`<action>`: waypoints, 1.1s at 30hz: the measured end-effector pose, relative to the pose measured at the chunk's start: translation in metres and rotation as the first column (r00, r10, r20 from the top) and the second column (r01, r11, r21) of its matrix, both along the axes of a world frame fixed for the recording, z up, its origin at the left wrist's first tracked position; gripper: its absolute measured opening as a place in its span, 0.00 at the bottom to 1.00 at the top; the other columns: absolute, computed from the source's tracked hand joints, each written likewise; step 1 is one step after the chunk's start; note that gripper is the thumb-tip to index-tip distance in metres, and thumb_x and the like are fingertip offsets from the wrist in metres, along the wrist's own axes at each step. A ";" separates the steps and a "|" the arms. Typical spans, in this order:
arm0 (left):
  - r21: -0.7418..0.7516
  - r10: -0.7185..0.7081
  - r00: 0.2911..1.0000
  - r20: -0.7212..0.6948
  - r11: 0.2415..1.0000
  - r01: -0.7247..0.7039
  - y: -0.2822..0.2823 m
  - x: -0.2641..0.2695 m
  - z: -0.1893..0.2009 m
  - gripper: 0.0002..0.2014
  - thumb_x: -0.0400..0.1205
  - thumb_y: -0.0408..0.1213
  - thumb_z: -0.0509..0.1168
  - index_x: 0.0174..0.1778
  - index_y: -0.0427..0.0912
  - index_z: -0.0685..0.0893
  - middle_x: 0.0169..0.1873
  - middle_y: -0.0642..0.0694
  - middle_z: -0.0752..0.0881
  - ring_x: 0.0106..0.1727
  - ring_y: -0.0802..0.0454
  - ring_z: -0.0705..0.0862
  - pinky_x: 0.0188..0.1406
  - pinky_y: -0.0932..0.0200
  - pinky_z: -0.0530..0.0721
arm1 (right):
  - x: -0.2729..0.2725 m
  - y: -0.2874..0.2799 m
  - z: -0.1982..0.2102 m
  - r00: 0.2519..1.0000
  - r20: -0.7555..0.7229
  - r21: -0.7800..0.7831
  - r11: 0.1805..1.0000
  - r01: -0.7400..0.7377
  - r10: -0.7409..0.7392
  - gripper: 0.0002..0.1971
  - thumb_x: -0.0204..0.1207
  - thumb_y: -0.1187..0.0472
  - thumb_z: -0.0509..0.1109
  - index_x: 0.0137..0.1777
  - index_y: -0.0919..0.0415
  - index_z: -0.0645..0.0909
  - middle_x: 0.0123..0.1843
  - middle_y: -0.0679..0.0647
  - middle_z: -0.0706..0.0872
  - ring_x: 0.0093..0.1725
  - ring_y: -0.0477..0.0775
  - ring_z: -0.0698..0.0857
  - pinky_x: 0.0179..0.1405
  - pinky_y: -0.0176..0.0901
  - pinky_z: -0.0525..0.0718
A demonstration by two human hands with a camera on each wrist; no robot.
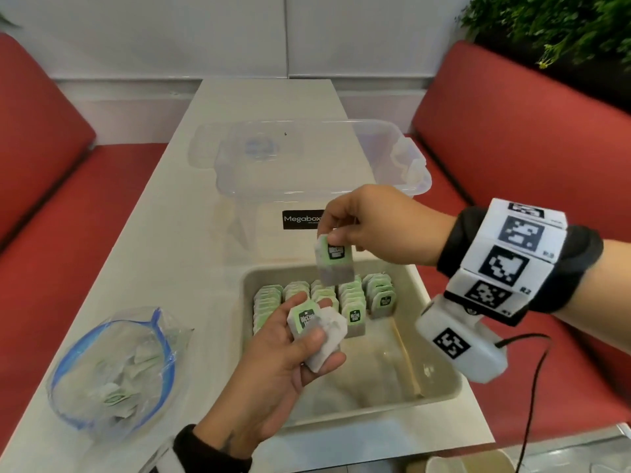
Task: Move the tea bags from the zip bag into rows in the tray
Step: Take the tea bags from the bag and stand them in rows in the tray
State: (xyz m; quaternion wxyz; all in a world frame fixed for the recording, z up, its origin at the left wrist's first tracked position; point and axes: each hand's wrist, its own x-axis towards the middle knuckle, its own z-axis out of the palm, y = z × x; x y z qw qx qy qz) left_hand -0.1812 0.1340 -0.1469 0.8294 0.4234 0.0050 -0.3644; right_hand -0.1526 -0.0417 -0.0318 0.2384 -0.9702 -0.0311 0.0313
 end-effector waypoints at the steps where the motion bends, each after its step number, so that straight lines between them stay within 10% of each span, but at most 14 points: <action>1: 0.026 0.007 0.998 0.059 1.000 -0.009 0.000 0.000 0.000 0.30 0.69 0.25 0.66 0.69 0.47 0.73 0.60 0.49 0.86 0.50 0.51 0.90 0.33 0.56 0.88 | 0.003 -0.004 0.000 1.000 -0.024 -0.016 1.000 0.000 0.000 0.05 0.75 0.62 0.72 0.43 0.50 0.85 0.37 0.43 0.85 0.36 0.41 0.80 0.43 0.38 0.79; 5: 0.170 -0.027 0.913 0.406 0.984 -0.047 0.004 0.005 -0.001 0.28 0.77 0.21 0.66 0.65 0.59 0.76 0.64 0.57 0.80 0.54 0.54 0.87 0.38 0.55 0.88 | 0.005 -0.013 -0.002 0.998 -0.052 -0.054 0.998 0.014 -0.017 0.06 0.73 0.63 0.74 0.40 0.49 0.85 0.41 0.50 0.89 0.44 0.50 0.84 0.52 0.47 0.82; 11: 0.501 -0.371 0.550 0.748 0.859 -0.102 0.006 0.014 0.000 0.33 0.78 0.26 0.65 0.65 0.73 0.74 0.75 0.74 0.58 0.76 0.66 0.63 0.62 0.47 0.82 | 0.000 -0.009 -0.010 0.994 -0.103 -0.013 0.999 -0.051 0.049 0.08 0.71 0.62 0.76 0.38 0.46 0.84 0.41 0.51 0.90 0.43 0.49 0.85 0.49 0.45 0.82; 16: 0.462 -0.388 0.669 0.634 0.884 0.075 -0.001 0.010 0.001 0.38 0.79 0.20 0.62 0.65 0.76 0.69 0.68 0.63 0.72 0.61 0.57 0.81 0.44 0.60 0.88 | -0.004 -0.014 -0.013 0.986 -0.140 -0.118 0.987 -0.105 0.088 0.04 0.71 0.59 0.76 0.41 0.48 0.85 0.39 0.46 0.88 0.39 0.45 0.83 0.42 0.38 0.78; 21: 0.383 -0.284 0.789 0.544 0.921 0.068 0.007 0.008 -0.013 0.40 0.80 0.20 0.62 0.63 0.81 0.68 0.68 0.74 0.71 0.70 0.52 0.76 0.45 0.57 0.88 | -0.006 -0.034 -0.024 0.954 -0.299 -0.350 0.927 -0.131 0.022 0.03 0.71 0.58 0.75 0.44 0.51 0.86 0.39 0.42 0.87 0.39 0.44 0.82 0.43 0.39 0.80; 33: 0.349 -0.197 0.855 0.480 0.937 0.020 0.015 0.007 -0.024 0.39 0.79 0.19 0.62 0.62 0.78 0.72 0.64 0.75 0.74 0.61 0.53 0.83 0.42 0.58 0.88 | 0.011 -0.038 -0.075 0.843 -0.529 -0.573 0.773 -0.272 -0.096 0.05 0.71 0.62 0.71 0.43 0.52 0.87 0.41 0.47 0.86 0.40 0.50 0.81 0.29 0.36 0.73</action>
